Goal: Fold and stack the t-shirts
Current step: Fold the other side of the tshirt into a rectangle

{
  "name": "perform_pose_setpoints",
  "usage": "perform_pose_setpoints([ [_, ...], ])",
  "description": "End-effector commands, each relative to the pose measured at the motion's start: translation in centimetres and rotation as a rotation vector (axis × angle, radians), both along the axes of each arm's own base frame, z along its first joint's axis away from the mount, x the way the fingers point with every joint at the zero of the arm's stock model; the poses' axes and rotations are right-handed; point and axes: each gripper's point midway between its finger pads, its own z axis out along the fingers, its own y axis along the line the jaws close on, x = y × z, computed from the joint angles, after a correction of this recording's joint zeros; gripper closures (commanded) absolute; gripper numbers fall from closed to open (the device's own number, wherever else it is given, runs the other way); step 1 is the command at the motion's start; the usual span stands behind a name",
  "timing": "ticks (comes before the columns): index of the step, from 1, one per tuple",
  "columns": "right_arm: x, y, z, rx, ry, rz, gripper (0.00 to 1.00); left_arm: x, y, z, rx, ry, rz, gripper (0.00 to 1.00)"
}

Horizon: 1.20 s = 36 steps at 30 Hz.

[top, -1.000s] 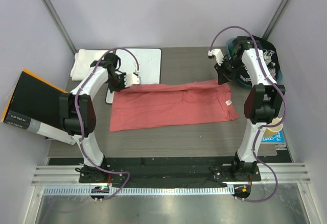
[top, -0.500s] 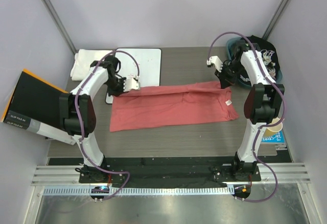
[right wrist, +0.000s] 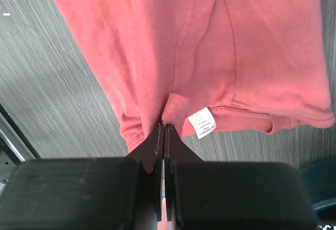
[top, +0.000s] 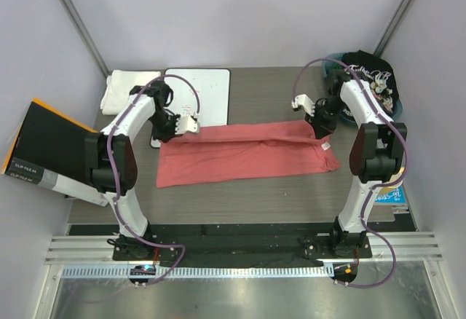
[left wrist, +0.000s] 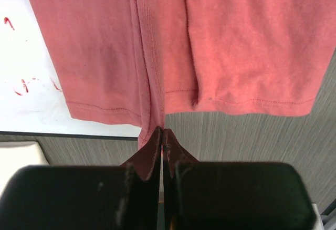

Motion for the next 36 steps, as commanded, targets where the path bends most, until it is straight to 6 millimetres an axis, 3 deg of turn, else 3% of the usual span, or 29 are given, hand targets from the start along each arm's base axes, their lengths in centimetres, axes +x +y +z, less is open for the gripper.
perform_pose_setpoints([
  [1,-2.7,-0.5,1.7,-0.021,0.036,0.027,0.99,-1.4,0.2,0.4,0.026,0.040,-0.035,1.00],
  [6,-3.9,-0.8,1.1,-0.040,0.053,0.051,0.99,-2.7,0.1,0.0,0.032,0.085,-0.056,1.00],
  [14,-5.4,1.2,-0.4,-0.045,0.069,0.111,0.98,-3.1,0.1,-1.1,0.053,0.088,-0.055,0.98],
  [16,-5.5,1.6,-0.7,-0.051,0.070,0.124,0.96,-3.1,0.1,-1.4,0.063,0.094,-0.056,0.91],
  [17,-5.6,1.6,-0.8,-0.056,0.074,0.124,0.84,-3.1,0.3,-1.5,0.072,0.093,-0.053,0.87],
  [18,-5.7,1.7,-0.8,-0.059,0.075,0.125,0.74,-3.1,0.4,-1.5,0.079,0.096,-0.051,0.68],
  [19,-5.7,1.6,-0.8,-0.064,0.076,0.124,0.65,-3.3,0.4,-1.5,0.082,0.106,-0.050,0.57],
  [20,-5.8,1.6,-0.6,-0.067,0.068,0.126,0.54,-3.3,0.6,-1.3,0.091,0.106,-0.048,0.49],
  [21,-5.8,1.6,-0.4,-0.068,0.062,0.131,0.50,-3.4,0.7,-1.1,0.096,0.106,-0.048,0.38],
  [22,-5.9,1.6,-0.2,-0.068,0.054,0.136,0.47,-3.4,0.8,-0.8,0.099,0.106,-0.046,0.37],
  [24,-5.6,1.8,0.7,-0.051,0.016,0.137,0.44,-3.0,0.7,-0.1,0.096,0.089,-0.030,0.37],
  [27,-4.3,2.9,2.3,0.007,-0.047,0.083,0.41,-0.9,-0.1,1.3,0.049,0.011,0.013,0.37],
  [29,-1.3,3.5,2.7,0.036,-0.141,0.008,0.44,0.9,-1.0,2.1,0.009,-0.036,0.067,0.37],
  [32,2.0,4.3,2.4,0.076,-0.208,-0.099,0.55,2.9,-1.7,1.5,-0.016,-0.073,0.125,0.39],
  [34,2.9,5.1,1.3,0.115,-0.182,-0.125,0.69,4.1,-1.9,0.9,-0.013,-0.114,0.134,0.73],
  [36,3.8,6.1,1.1,0.160,-0.164,-0.136,0.71,4.6,-2.0,-0.2,-0.014,-0.109,0.149,0.99],
])
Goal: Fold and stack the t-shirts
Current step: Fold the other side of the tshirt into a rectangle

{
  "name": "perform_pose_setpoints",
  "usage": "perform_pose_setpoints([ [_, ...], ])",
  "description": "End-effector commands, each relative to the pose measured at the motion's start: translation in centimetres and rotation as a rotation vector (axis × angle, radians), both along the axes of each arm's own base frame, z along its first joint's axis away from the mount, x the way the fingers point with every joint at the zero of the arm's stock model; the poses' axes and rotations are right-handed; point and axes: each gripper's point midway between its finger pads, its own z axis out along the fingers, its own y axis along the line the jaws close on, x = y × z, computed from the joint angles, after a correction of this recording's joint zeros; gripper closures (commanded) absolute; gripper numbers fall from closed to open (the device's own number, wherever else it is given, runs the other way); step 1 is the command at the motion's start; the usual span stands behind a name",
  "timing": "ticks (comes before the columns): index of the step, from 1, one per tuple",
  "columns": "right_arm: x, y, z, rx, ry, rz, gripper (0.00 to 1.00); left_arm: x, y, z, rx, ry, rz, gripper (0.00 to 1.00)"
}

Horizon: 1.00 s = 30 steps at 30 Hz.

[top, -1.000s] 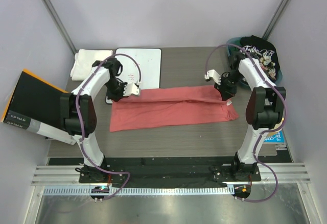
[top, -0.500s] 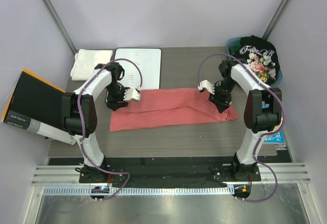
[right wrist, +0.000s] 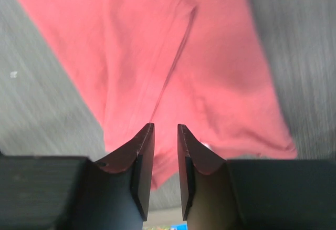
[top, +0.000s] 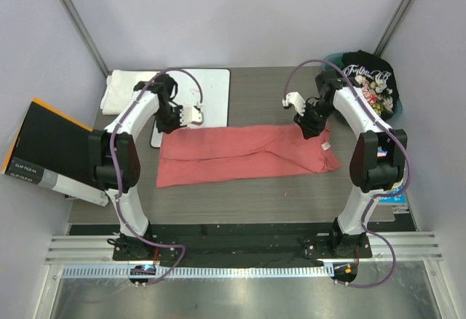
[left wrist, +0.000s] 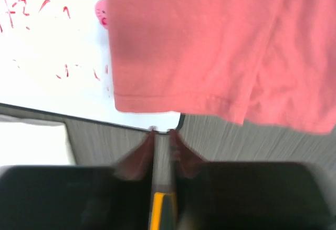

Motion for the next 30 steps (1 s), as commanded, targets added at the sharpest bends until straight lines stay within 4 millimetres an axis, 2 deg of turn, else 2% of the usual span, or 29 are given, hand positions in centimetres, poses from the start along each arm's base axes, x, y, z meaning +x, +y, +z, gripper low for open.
perform_pose_setpoints([
  [1,3.7,3.3,0.3,0.172,-0.022,-0.080,0.69,2.4,-1.2,-2.0,-0.033,-0.035,0.048,1.00],
  [5,4.0,6.0,-1.5,0.210,0.055,-0.025,0.66,2.0,-1.8,-4.4,-0.002,0.022,0.034,1.00],
  [10,3.3,8.3,-2.4,0.229,0.110,0.034,0.67,2.0,-2.1,-5.3,0.002,0.024,0.028,1.00],
  [14,3.3,8.8,-3.5,0.225,0.129,0.047,0.67,2.1,-2.3,-5.5,0.004,0.021,0.030,1.00],
  [18,4.3,8.9,-4.6,0.221,0.122,0.023,0.66,1.9,-2.5,-5.5,-0.003,0.024,0.032,1.00],
  [22,5.4,8.9,-4.4,0.215,0.094,0.026,0.65,1.7,-2.6,-5.4,-0.003,0.022,0.029,1.00],
  [30,5.7,8.6,-5.6,0.193,0.096,0.047,0.63,1.5,-2.7,-5.5,-0.006,0.029,0.034,1.00],
])
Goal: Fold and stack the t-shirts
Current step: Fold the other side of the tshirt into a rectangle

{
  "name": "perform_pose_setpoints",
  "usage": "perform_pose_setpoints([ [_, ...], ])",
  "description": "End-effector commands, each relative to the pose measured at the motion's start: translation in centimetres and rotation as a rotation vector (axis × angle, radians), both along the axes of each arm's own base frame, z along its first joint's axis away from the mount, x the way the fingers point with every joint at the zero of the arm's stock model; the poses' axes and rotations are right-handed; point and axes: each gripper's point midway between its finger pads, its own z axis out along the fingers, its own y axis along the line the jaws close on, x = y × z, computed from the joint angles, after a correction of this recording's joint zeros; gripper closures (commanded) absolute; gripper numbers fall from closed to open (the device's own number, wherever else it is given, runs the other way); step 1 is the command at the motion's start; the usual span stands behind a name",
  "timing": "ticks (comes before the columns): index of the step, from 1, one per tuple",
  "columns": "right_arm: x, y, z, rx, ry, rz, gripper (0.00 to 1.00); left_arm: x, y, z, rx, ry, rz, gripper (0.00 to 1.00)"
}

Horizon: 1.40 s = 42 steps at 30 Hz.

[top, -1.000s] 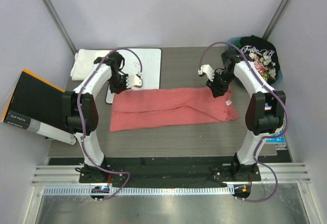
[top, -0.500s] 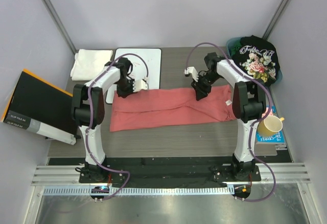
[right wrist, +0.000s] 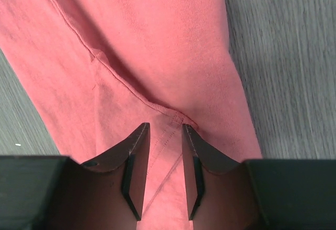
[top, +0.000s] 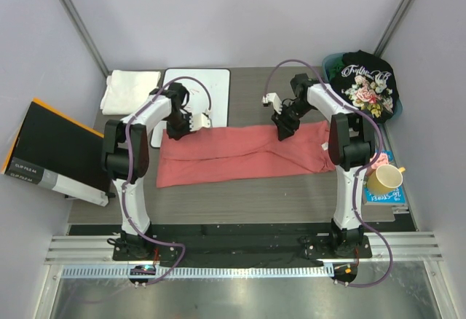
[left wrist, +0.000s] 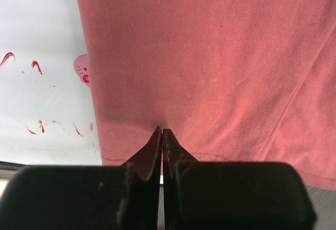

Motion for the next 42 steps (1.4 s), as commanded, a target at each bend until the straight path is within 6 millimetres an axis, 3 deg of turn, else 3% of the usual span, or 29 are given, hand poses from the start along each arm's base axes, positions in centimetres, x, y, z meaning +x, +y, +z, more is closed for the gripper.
perform_pose_setpoints([
  [1,1.6,0.3,0.8,0.012,-0.058,0.015,0.62,0.1,-0.5,0.7,-0.015,-0.020,0.005,1.00],
  [13,2.8,0.0,0.0,-0.012,-0.089,0.040,0.54,0.1,-0.9,0.4,-0.017,-0.003,0.001,1.00],
  [17,1.9,-0.5,-1.1,-0.037,-0.060,0.068,0.55,0.3,-1.0,0.4,-0.016,-0.003,0.001,1.00],
  [20,1.0,-0.8,-1.6,-0.050,-0.028,0.083,0.67,0.4,-1.0,0.5,-0.011,-0.007,-0.003,1.00],
  [23,0.7,-1.0,-1.1,-0.053,-0.024,0.089,0.95,0.5,-1.1,0.6,-0.013,-0.007,-0.005,1.00],
  [27,0.3,-0.7,0.7,-0.032,-0.031,0.104,0.99,0.5,-1.1,0.5,-0.013,-0.003,-0.006,1.00],
  [36,-4.7,0.1,4.3,0.007,0.057,0.233,0.99,0.5,-1.6,0.2,-0.015,0.009,-0.028,1.00],
  [42,-8.3,1.3,3.8,0.016,0.097,0.266,0.99,0.1,-1.7,0.1,-0.009,0.022,-0.048,1.00],
])
